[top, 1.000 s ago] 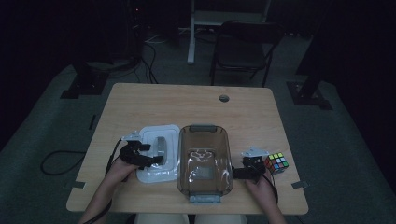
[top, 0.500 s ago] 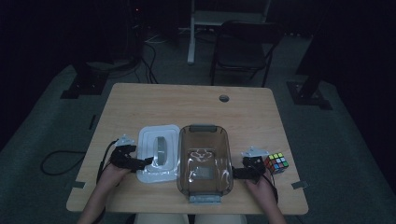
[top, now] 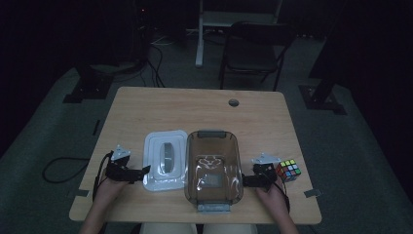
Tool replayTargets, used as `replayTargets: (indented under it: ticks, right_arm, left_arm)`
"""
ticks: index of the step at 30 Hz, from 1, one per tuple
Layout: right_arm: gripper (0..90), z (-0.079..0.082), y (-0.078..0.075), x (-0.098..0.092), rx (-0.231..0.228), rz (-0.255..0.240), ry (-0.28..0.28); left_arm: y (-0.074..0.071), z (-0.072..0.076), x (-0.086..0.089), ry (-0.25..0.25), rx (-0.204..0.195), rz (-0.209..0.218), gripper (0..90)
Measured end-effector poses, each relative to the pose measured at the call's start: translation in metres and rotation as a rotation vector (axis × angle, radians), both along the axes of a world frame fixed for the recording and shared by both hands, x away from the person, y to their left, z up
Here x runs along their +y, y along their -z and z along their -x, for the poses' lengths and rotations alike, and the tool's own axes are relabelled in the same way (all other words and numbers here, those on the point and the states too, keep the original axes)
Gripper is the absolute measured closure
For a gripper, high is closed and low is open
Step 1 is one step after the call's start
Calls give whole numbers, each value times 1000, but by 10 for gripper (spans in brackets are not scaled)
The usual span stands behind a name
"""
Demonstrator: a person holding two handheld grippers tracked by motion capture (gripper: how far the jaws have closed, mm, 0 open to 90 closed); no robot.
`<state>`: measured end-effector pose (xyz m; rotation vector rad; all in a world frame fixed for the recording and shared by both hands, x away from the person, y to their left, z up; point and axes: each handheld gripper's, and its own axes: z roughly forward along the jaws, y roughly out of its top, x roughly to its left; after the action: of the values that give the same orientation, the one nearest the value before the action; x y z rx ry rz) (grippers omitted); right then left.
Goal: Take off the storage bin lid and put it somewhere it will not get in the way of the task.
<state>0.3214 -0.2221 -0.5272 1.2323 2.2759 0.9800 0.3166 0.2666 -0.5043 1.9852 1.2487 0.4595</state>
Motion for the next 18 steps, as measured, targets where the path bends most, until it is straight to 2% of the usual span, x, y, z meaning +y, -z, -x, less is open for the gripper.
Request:
replayTargets:
  ticks: [4,7,12,15,18]
  right_arm:
    - [138,0,0,0,0,0,0]
    - [138,0,0,0,0,0,0]
    - [138,0,0,0,0,0,0]
    - [138,0,0,0,0,0,0]
    - [138,0,0,0,0,0,0]
  left_arm:
    - [4,6,5,-22,-5,-22,7]
    - [4,11,11,-63,-15,-37,7]
    - [6,18,20,-130,-10,-57,7]
    - [6,24,23,-192,-10,-84,7]
    - [6,26,26,-275,-12,-83,7]
